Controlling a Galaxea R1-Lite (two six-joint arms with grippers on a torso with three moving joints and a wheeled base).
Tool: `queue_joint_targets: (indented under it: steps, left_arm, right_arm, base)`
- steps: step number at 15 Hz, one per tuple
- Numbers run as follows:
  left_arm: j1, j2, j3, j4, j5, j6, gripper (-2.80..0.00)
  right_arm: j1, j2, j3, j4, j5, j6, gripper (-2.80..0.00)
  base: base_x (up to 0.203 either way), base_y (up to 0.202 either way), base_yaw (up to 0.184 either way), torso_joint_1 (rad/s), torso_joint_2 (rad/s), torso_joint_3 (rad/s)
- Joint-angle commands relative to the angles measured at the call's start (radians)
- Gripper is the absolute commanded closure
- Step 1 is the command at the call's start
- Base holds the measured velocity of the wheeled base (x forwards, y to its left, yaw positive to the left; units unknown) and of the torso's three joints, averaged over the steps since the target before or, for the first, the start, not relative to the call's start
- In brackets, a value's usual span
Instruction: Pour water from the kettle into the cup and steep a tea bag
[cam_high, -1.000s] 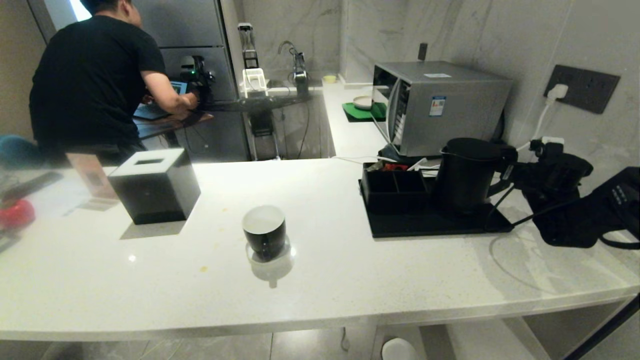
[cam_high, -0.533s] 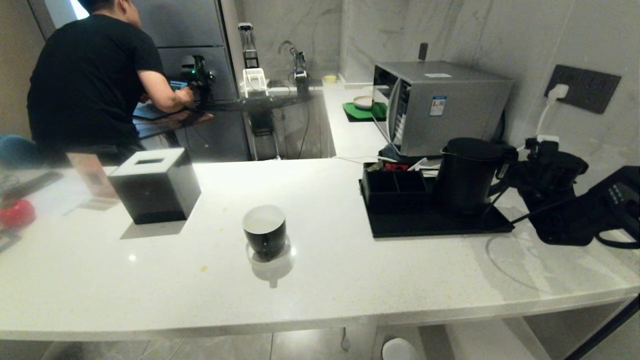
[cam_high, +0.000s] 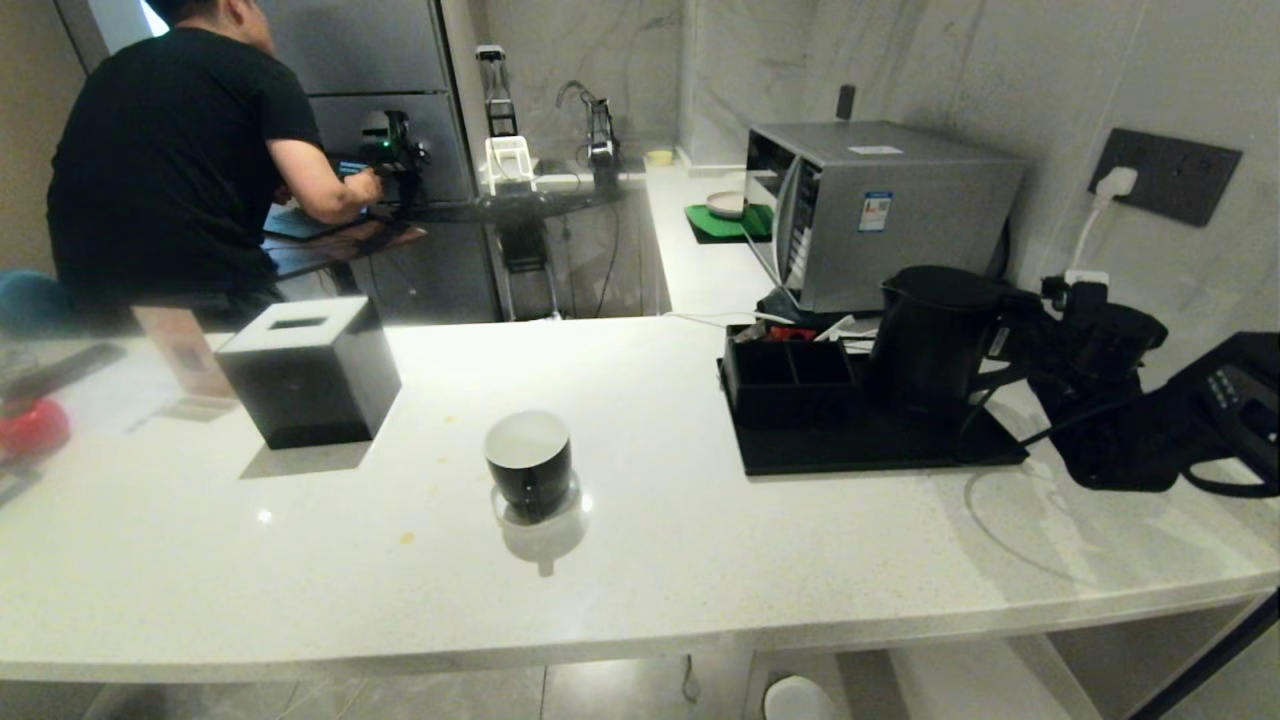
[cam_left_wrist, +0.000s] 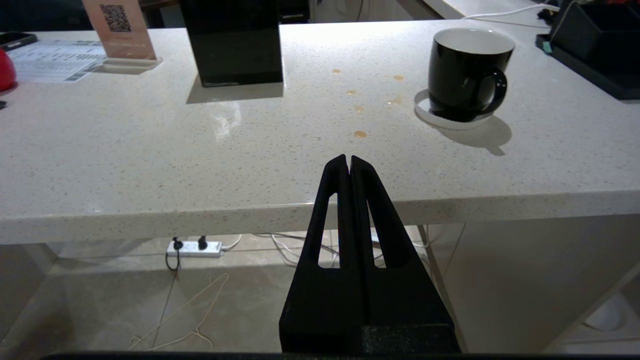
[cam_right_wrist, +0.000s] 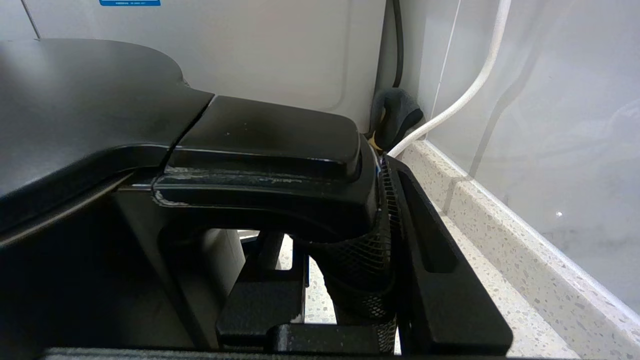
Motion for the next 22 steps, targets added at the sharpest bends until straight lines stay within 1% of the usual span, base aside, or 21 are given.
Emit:
queue_joint_targets:
  steps: [1,13,19,22]
  left_arm:
    - [0.0,0.0,0.0,0.0,0.0,-0.001,0.0]
    - [0.0,0.001,0.0,0.0,0.0,-0.001,0.0]
    - [0.0,0.002,0.0,0.0,0.0,-0.001,0.0]
    - [0.0,0.002,0.0,0.0,0.0,-0.001,0.0]
  right_arm:
    - [0.001,-0.005,0.002,-0.011,-0.001,-0.001,0.0]
    - [0.0,-0.054,0.017,-0.009,0.001,0.003,0.0]
    - [0.0,-0.123,0.11,-0.012,0.001,0.025,0.0]
    - [-0.002,-0.172,0.19,-0.011,0.004,0.027,0.0]
  base:
    - [0.0,0.0,0.0,0.0,0.0,0.0]
    - [0.0,0.0,0.0,0.0,0.0,0.0]
    - [0.0,0.0,0.0,0.0,0.0,0.0]
    - [0.0,0.0,0.0,0.0,0.0,0.0]
